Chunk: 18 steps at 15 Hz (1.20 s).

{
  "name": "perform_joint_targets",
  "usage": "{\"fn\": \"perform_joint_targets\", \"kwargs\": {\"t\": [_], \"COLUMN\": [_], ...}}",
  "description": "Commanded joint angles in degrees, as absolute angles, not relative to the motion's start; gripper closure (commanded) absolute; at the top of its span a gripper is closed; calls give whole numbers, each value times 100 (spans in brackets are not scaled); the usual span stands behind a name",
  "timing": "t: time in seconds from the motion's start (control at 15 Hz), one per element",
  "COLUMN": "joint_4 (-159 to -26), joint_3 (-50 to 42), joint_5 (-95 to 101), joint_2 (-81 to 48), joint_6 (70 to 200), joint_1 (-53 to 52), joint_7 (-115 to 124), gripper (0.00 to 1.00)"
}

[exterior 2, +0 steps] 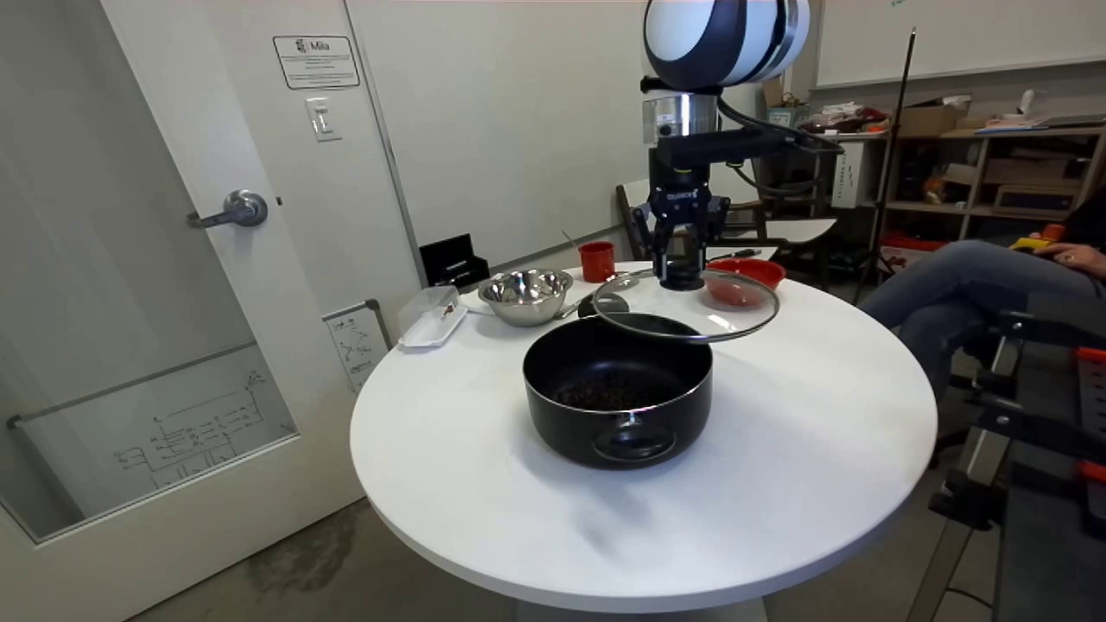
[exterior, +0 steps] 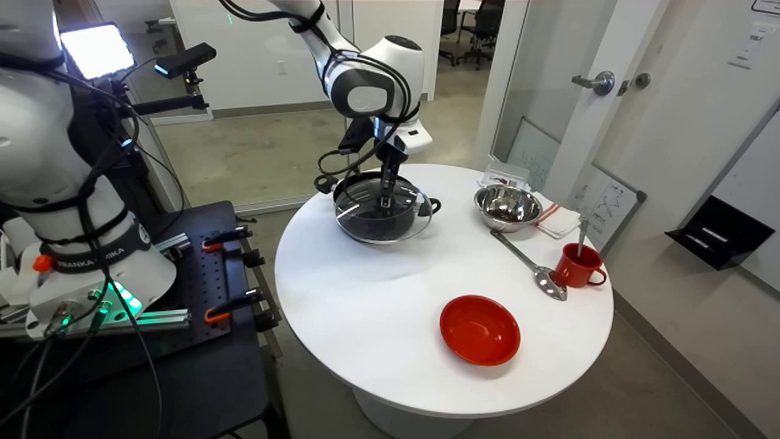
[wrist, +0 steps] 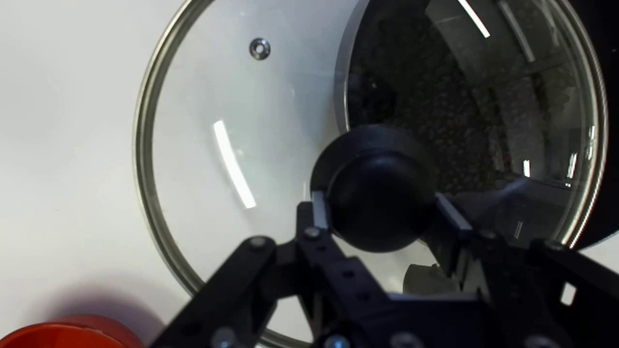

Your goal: Pick up the lid from the pot and put it on the table, then pick up the red bowl and pour it's contents in the pot and pick up the lid and put it back on the pot

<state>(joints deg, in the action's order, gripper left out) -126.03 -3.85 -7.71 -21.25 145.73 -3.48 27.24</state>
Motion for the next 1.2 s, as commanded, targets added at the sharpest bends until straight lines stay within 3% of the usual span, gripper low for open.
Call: {"fn": "perform_joint_targets", "kwargs": {"t": [0.0,0.67,0.73,1.13], "joint_4": [-12593,-12593,-12593,-12375], "joint_3": [-402,-402,-402,-405], "joint_5": [-778,-778,-778,-693], "joint_2": [-2125,-2125,-2125,-2321], "joint_6": [14557,14557,14557,14455], "joint_1": [-363,-363,-363,-440], "joint_7": [2718,2718,2718,2741], "gripper": [50,50,75,75]}}
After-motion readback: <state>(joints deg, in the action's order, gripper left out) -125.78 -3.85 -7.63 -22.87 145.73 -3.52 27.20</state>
